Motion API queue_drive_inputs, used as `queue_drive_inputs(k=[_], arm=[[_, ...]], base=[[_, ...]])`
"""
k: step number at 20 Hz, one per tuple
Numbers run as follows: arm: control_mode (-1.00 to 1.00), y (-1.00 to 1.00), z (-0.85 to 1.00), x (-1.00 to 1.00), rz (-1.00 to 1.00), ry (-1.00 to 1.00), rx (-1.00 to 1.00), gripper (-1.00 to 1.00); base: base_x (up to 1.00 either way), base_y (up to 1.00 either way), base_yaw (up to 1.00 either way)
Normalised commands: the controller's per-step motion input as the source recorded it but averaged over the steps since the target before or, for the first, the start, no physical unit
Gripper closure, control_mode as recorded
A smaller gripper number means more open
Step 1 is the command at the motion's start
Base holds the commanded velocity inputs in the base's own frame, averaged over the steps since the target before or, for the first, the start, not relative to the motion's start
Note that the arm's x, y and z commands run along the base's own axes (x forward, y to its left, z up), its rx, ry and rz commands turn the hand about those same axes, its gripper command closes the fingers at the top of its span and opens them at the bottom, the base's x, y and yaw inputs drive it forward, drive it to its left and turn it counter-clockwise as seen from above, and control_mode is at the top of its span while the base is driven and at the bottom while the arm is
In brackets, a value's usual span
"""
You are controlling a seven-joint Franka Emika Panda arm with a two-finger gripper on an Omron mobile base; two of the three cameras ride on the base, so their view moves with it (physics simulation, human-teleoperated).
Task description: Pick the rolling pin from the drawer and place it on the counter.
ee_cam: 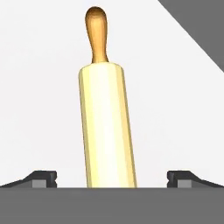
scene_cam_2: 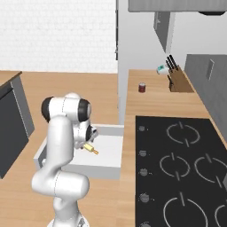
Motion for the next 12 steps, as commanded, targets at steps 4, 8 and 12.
queue_drive_inputs(k=[4, 8, 12], arm=[[-1.0, 0.01, -0.59, 0.04, 0.0, 0.07, -0.03, -1.0], [-1.0, 0.0, -0.28, 0.01, 0.0, 0.09, -0.01, -1.0], [-1.0, 0.0, -0.01, 0.0, 0.0, 0.08, 0.0, 1.0]], base=[[0.0, 0.0, 0.0], [0.0, 0.0, 0.0], [0.0, 0.0, 0.0]])
